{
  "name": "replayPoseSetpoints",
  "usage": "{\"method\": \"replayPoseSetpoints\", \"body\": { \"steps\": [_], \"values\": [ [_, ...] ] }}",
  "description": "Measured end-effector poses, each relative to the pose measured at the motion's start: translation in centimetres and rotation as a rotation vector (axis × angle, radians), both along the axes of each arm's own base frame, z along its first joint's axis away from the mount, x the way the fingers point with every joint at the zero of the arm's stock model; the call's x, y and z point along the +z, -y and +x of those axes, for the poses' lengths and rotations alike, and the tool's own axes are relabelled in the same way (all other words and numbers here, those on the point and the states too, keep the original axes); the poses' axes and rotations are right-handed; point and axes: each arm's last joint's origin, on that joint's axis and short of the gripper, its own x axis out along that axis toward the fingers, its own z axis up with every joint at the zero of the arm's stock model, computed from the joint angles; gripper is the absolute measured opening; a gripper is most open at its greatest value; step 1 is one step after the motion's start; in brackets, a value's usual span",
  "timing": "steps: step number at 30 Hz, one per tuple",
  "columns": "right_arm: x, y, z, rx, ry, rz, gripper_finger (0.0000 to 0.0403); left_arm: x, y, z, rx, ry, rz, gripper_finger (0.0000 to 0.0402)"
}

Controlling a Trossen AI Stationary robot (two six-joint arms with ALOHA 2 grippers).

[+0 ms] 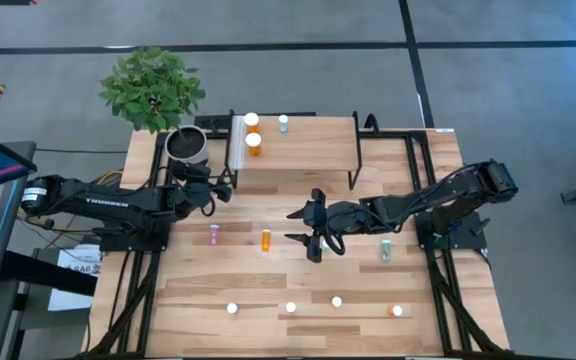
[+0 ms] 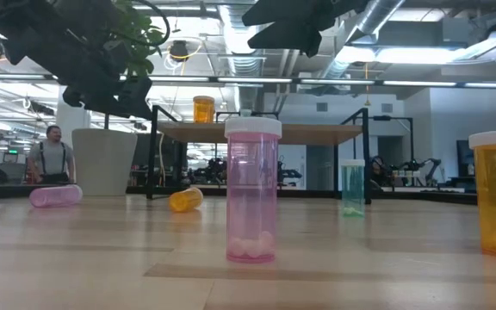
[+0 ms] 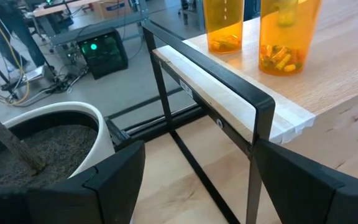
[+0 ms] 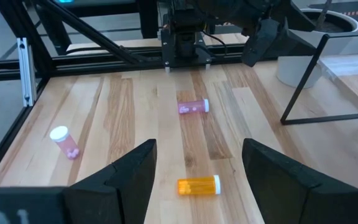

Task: Pick and place medicine bottles onto shelf by color
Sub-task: Adjust the shelf, then put the left green pill bottle on the shelf aligned with the other green pill bottle

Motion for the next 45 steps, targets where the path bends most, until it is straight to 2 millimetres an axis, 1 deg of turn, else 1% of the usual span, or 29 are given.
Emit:
{"method": "replayPoseSetpoints", "body": {
  "steps": [11,14,17,20,22,26,30,34,37,41,45],
  "values": [
    [-0.2,0.0,-0.1,-0.006,-0.021,0.009,0.026,0.0,1.3,-0.3,-0.114,-0.004,-0.063,0.029],
    [-0.4,0.0,-0.2,-0.008,-0.04,0.011,0.026,0.7,1.8,-0.7,-0.14,-0.002,-0.084,0.029],
    [-0.5,0.1,-0.3,-0.016,-0.06,0.024,0.026,1.7,2.6,-1.2,-0.207,0.037,-0.134,0.029],
    [0.3,-0.2,-1.4,-0.022,-0.081,0.067,0.026,3.3,3.9,-1.4,-0.363,0.149,-0.201,0.029],
    [1.1,-0.5,-2.7,-0.014,-0.11,0.077,0.026,4.4,5.1,-1.4,-0.49,0.223,-0.2,0.029],
    [2.5,-1.1,-5.3,-0.04,-0.153,0.118,0.026,6.4,7.5,-1.3,-0.702,0.345,-0.128,0.029],
    [3.2,-1.6,-7.4,-0.07,-0.204,0.181,0.026,7.4,9.4,-1.0,-0.835,0.39,-0.048,0.029],
    [2.5,-2.2,-8.8,-0.115,-0.312,0.234,0.026,7.7,10.6,-0.4,-0.911,0.403,0.023,0.029],
    [1.5,-2.8,-9.1,-0.177,-0.378,0.219,0.026,7.4,10.9,0.2,-0.933,0.391,0.034,0.029],
    [-0.5,-3.5,-8.4,-0.212,-0.472,0.175,0.026,6.9,11.0,1.0,-0.945,0.377,0.031,0.029],
    [-2.9,-4.1,-7.2,-0.217,-0.557,0.117,0.026,6.6,10.7,1.4,-0.92,0.378,0.015,0.029]
  ]
}}
